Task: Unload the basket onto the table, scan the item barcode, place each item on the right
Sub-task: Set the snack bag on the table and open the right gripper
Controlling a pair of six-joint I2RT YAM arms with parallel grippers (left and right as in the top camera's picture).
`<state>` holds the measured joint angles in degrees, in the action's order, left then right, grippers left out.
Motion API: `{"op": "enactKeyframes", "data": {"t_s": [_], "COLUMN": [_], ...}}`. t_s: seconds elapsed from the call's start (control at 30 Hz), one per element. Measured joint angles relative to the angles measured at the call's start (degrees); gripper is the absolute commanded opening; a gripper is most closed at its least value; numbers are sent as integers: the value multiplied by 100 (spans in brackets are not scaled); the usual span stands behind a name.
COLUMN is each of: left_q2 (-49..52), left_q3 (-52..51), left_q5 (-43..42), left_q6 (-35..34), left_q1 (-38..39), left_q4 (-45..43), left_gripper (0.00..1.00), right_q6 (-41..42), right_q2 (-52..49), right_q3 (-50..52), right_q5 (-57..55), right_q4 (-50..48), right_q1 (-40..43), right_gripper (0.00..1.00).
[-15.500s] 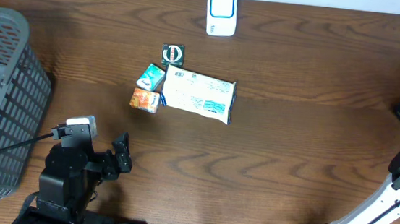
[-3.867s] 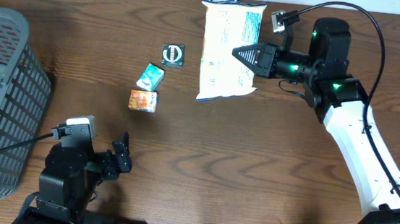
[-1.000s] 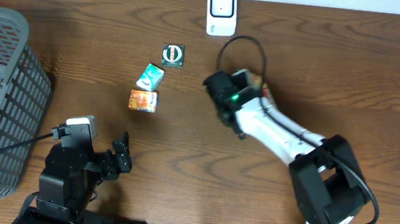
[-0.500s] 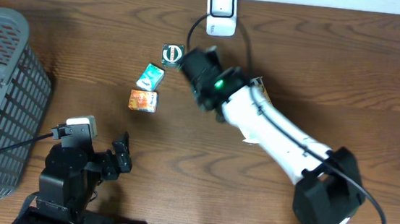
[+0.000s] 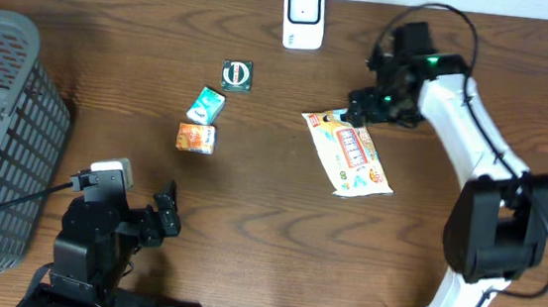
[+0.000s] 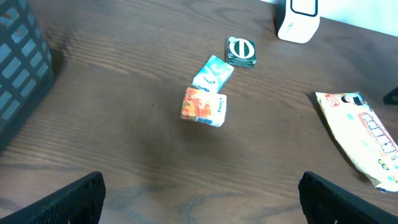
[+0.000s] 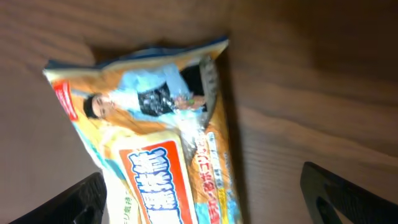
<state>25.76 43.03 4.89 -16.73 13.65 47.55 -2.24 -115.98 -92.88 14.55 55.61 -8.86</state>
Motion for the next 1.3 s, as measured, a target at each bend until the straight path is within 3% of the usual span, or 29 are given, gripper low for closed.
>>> {"op": "enactKeyframes", "data": {"t_s": [0.2, 0.43, 0.5, 0.53, 0.6, 0.8, 0.93, 1.17, 1.3], "left_q2": [0, 0, 0, 0, 0, 0, 0, 0, 0], "left_q3": [0, 0, 0, 0, 0, 0, 0, 0, 0], "left_q5": [0, 0, 0, 0, 0, 0, 0, 0, 0], "left_q6": [0, 0, 0, 0, 0, 0, 0, 0, 0], "left_q1": [0, 0, 0, 0, 0, 0, 0, 0, 0], "left_q4": [0, 0, 0, 0, 0, 0, 0, 0, 0], "left_gripper": [98, 98, 98, 98, 98, 98, 98, 98, 98], "right_q6": [-664, -1176, -1403, -1504, -1683, -1843, -1735, -1283, -750], "right_q2": [-828, -1318, -1447, -1512, -1633, -1749, -1749, -1694, -1307], "right_q3": [59, 59, 59, 59, 72, 83, 81, 20, -105], "right_q5": [1694, 3016, 3298, 3373, 3436, 3473, 3517, 3399, 2739], "right_q4": [103, 568, 807, 920, 1075, 1060, 1060, 1036, 968], "right_q1": [605, 752, 745, 730, 673, 503, 479, 560, 638], "right_gripper": [90, 81, 70, 55, 39, 13, 1, 1, 1]}}
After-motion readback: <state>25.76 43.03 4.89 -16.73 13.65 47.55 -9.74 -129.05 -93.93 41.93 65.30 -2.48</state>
